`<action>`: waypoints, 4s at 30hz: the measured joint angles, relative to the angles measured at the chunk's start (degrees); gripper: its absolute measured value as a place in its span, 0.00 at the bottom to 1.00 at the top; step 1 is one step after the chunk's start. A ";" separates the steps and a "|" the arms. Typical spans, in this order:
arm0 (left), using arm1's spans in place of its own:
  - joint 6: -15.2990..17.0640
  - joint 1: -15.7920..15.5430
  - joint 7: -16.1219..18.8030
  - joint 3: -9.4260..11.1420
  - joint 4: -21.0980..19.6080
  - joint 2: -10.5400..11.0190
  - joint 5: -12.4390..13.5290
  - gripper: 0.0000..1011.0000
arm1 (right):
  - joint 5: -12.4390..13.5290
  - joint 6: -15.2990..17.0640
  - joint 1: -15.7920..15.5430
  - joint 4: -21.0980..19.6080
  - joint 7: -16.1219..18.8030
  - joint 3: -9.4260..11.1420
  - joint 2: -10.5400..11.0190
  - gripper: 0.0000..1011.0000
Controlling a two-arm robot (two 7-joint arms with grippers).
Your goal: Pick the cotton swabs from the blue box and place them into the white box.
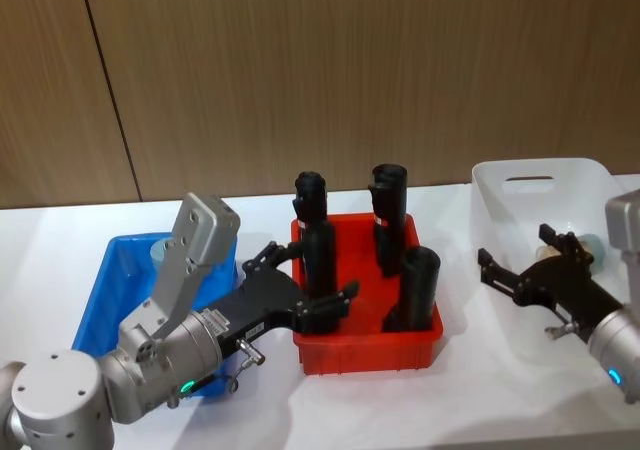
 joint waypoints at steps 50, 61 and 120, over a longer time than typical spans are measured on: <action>-5.65 6.57 28.12 2.58 -7.56 0.90 9.05 0.99 | 0.14 -1.35 -9.91 -13.00 -4.58 -0.40 -1.86 0.99; -5.65 6.54 28.14 2.56 -7.56 0.88 9.05 0.99 | 0.09 -0.62 -9.54 -12.48 -3.63 -0.34 -1.90 0.99; -5.58 6.54 28.13 2.55 -7.51 0.88 9.03 0.99 | -4.76 5.41 8.97 12.16 11.84 -3.00 -9.61 0.73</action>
